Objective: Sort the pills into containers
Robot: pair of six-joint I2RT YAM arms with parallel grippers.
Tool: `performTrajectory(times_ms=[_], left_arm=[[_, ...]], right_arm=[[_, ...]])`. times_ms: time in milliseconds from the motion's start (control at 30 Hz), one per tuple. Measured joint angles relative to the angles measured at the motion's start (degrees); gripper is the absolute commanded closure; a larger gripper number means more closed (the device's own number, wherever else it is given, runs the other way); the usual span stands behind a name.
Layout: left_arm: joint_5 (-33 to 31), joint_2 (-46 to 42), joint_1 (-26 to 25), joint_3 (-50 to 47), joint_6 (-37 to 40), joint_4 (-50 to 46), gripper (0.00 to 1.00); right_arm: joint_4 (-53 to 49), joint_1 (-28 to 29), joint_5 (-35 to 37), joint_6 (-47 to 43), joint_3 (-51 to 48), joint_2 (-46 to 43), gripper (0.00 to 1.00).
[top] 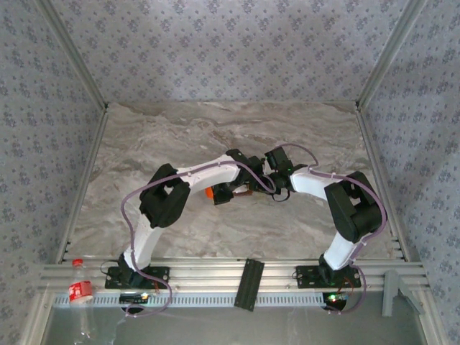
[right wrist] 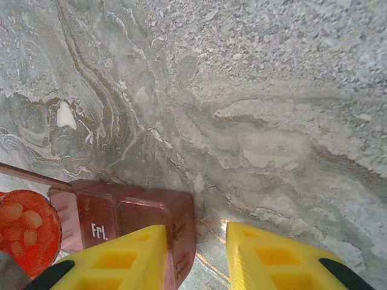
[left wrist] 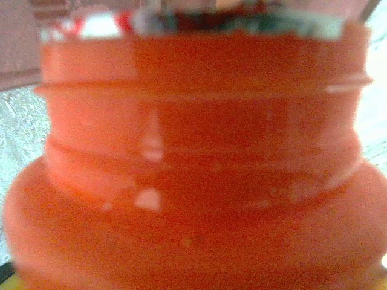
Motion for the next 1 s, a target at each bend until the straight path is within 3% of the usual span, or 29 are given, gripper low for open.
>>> performTrajectory(times_ms=[1000], left_arm=[[-3.5,-0.4,-1.6,-1.1,0.7,1.7,1.0]], right_arm=[[0.6,-0.2,-0.3,0.0,-0.3,0.0,0.67]])
